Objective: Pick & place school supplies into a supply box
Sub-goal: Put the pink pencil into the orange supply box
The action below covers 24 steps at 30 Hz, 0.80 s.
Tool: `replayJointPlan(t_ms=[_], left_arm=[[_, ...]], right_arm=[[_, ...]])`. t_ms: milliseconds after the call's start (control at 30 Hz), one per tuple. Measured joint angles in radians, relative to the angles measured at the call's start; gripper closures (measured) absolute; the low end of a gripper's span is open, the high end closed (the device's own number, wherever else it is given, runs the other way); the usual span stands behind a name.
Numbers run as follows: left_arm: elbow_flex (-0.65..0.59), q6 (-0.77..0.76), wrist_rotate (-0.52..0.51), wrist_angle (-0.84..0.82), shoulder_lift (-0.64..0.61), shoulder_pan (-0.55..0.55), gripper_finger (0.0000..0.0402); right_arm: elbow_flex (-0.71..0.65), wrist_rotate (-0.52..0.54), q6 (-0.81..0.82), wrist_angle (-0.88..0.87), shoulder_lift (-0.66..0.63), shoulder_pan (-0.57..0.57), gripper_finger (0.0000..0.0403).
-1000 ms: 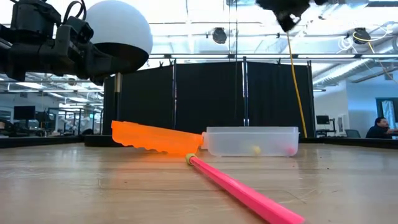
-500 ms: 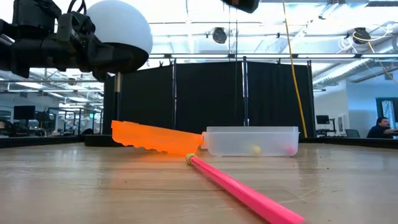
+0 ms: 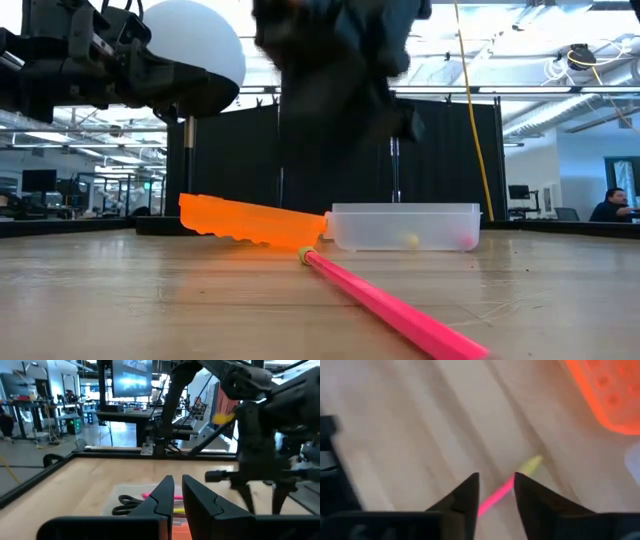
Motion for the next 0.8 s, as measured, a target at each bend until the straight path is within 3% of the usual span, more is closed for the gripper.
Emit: replayJointPlan(t_ms=[133, 267, 800], left_arm=[[0.0, 0.026, 0.0, 0.0, 0.0, 0.0, 0.0355], [0.0, 0.028, 0.0, -0.001, 0.0, 0.0, 0.0355], [0.0, 0.013, 0.0, -0.022, 0.0, 0.0, 0.0355]], right_arm=[[0.0, -0.015, 0.056, -0.051, 0.046, -0.036, 0.0241], [-0.001, -0.01, 0.066, -0.059, 0.075, -0.066, 0.0218], [0.0, -0.017, 0.144, -0.059, 0.091, -0.045, 0.0229]])
